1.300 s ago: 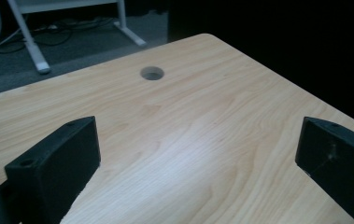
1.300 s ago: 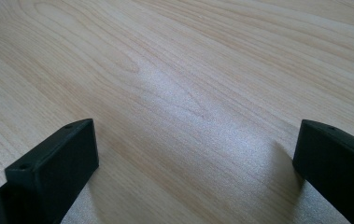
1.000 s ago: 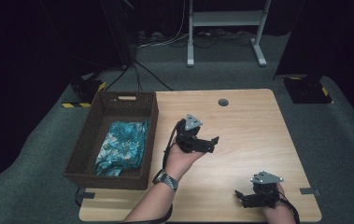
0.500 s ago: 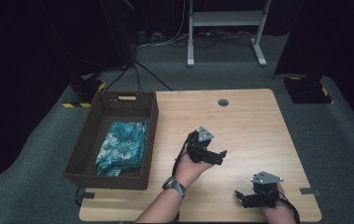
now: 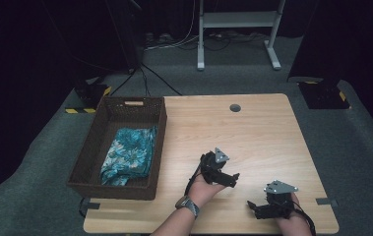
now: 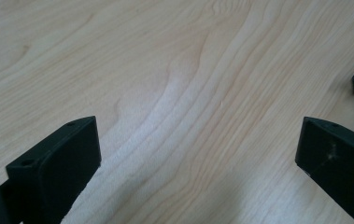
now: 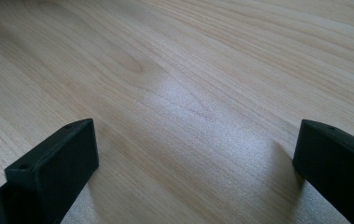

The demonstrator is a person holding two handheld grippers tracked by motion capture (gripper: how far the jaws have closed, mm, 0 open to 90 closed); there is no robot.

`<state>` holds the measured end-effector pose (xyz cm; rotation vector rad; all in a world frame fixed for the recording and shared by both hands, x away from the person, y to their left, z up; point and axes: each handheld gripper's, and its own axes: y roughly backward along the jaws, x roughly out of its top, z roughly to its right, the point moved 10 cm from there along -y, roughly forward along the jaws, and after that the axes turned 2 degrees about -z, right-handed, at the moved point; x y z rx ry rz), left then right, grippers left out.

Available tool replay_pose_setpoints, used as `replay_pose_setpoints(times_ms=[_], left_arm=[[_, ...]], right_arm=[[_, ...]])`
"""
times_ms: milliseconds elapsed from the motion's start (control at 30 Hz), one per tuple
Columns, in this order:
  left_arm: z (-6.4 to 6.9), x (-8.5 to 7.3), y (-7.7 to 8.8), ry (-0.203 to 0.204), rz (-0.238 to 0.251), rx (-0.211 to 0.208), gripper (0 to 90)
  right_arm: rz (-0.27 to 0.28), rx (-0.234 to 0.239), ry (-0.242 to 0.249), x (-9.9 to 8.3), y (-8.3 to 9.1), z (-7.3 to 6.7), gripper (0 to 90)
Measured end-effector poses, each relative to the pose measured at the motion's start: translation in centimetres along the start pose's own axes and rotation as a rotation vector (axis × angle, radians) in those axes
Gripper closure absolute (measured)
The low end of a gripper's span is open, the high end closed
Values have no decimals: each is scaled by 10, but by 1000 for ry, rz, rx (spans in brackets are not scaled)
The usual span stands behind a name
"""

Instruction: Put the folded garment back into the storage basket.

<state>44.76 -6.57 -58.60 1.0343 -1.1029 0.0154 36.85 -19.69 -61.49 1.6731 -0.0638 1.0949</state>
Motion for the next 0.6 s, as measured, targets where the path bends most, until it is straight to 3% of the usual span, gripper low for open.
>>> replay_pose_setpoints(times_ms=[133, 300, 333, 600], left_arm=[[4, -10, -3, -29, -34, 29, 4], [10, -25, -12, -29, -84, 19, 16], [9, -27, -13, -58, -75, 40, 3], [10, -27, -12, -50, -72, 49, 1]], right_arm=[[0, 0, -1, 0, 0, 0, 1], [2, 0, 3, -1, 1, -1, 1], [2, 0, 4, -1, 1, -1, 0], [1, 0, 1, -2, 2, -2, 0]])
